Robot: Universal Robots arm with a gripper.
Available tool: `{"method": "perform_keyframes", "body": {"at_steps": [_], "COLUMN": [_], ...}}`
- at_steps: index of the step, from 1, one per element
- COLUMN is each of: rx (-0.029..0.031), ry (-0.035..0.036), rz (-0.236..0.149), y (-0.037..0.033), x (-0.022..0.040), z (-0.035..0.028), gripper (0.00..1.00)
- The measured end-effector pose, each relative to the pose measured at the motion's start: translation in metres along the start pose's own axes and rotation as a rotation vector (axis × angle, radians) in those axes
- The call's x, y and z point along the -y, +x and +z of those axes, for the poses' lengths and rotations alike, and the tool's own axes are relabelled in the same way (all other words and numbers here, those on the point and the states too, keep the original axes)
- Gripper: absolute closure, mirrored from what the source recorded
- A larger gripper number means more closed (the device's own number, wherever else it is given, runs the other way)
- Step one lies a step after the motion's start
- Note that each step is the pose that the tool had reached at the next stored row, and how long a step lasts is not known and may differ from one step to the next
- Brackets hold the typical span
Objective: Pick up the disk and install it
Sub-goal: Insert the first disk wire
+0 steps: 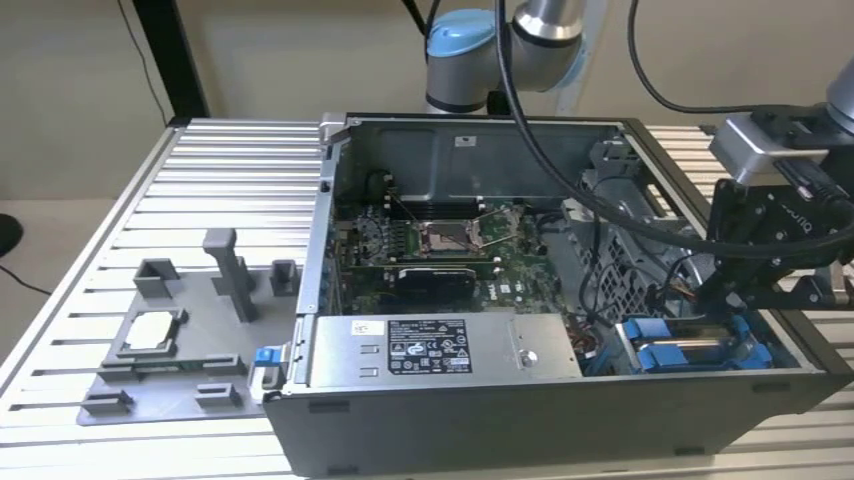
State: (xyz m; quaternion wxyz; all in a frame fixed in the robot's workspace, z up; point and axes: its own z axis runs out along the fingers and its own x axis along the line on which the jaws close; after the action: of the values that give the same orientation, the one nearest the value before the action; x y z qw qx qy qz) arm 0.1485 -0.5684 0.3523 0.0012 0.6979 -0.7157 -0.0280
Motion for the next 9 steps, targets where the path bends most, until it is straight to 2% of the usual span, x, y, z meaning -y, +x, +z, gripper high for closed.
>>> {"method": "perform_keyframes", "body": {"at_steps": [9], "rx": [0.0003], "ry": [0.0000], "rz": [0.000], "y": [0.0002], "x": [0.0099], "z": [0.0052], "gripper": [1.00]}}
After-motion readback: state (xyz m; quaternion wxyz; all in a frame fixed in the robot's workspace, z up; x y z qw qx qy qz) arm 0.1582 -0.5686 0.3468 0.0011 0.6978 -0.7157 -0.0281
